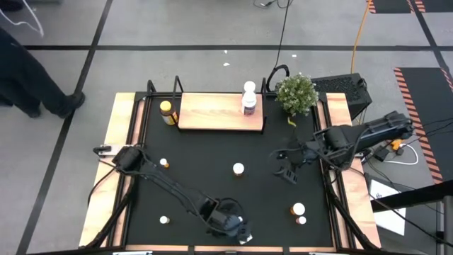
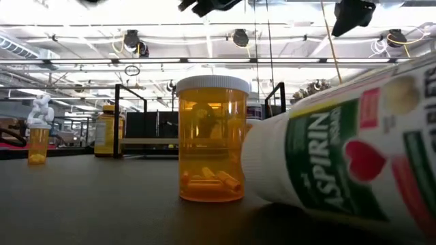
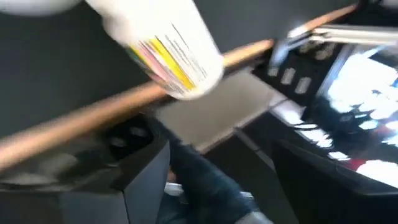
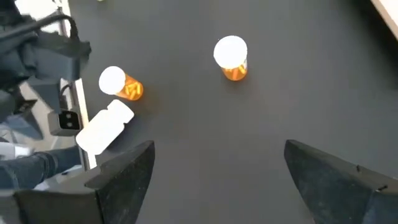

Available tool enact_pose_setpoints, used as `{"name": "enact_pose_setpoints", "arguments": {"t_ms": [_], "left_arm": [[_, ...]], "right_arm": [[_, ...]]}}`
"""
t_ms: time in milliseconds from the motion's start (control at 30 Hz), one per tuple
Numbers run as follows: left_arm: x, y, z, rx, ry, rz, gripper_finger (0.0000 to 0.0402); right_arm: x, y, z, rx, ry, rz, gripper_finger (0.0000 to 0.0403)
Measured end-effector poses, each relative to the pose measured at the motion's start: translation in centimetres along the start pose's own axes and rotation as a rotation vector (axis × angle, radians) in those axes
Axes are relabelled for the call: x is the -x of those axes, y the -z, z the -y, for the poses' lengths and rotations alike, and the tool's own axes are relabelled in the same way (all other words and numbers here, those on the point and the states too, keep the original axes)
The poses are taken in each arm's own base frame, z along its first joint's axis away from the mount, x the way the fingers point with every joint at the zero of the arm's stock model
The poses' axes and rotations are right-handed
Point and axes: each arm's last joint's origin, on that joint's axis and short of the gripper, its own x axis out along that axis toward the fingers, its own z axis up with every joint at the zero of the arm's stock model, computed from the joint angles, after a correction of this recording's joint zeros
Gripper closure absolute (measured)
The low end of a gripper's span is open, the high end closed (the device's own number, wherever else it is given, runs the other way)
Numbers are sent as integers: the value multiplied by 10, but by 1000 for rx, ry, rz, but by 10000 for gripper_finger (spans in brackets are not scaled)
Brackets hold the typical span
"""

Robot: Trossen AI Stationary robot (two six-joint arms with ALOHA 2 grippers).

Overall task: Pick and place medicine bottles onto shelf by color
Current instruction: Put the white pill bottle on the shelf aligned with the other white pill bottles

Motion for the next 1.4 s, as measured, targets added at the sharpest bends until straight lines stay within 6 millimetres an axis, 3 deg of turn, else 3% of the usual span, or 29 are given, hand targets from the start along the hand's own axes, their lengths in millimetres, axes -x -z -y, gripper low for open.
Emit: {"name": "enact_pose_setpoints", "arguments": {"t_ms": [267, 400, 667, 1133, 1400], "left_arm": [[-19, -16, -4, 301, 10, 100, 119], [-31, -23, -10, 333, -34, 62, 119], [-36, -42, -14, 386, -96, 109, 119], [-33, -63, -30, 413, -252, 243, 121], [-33, -64, -30, 393, -254, 240, 196]], "right_arm": [[17, 9, 9, 44, -26, 37, 51], [22, 16, 14, 34, -39, 47, 51], [26, 32, 24, -2, -56, 51, 51], [29, 34, 27, 3, -69, 77, 51], [29, 34, 27, 16, -49, 92, 51]]}}
